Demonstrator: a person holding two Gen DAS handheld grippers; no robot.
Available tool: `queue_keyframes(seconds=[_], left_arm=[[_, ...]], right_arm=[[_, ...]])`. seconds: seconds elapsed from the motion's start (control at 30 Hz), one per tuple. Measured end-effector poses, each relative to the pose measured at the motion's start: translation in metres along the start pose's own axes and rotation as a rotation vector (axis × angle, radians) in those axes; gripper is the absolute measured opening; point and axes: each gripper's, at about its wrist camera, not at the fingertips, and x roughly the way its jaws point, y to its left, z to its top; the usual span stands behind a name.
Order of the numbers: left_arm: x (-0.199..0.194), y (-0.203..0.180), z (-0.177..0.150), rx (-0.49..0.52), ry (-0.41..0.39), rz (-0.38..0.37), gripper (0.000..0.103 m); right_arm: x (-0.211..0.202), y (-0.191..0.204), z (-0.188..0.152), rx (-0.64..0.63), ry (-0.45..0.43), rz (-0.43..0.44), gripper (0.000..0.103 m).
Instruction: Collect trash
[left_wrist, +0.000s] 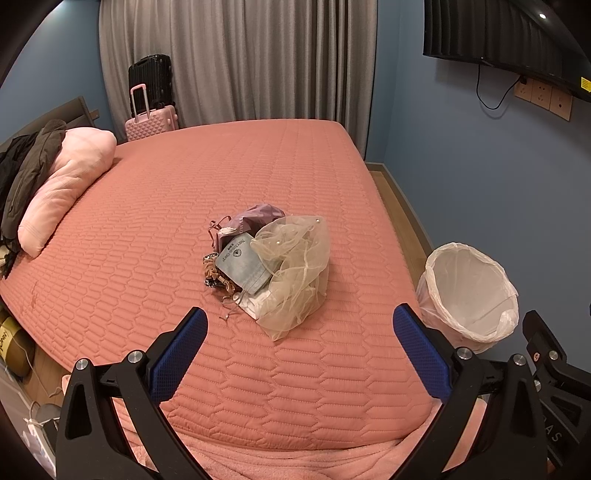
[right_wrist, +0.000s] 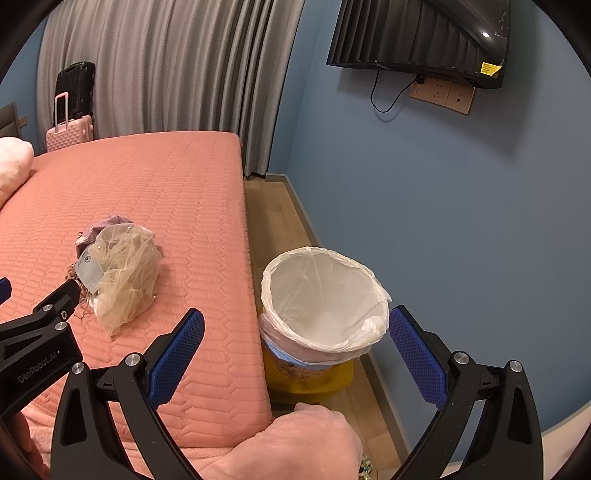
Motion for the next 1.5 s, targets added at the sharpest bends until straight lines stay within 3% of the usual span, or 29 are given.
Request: queue_keyframes(seconds=[1.5], left_arm=[[0.007,0.009,0.002,0.036,-0.013,-0.035,0.096]], right_arm=[[-0.001,0.005,0.004,0.032,-0.029,-0.002,0.098]])
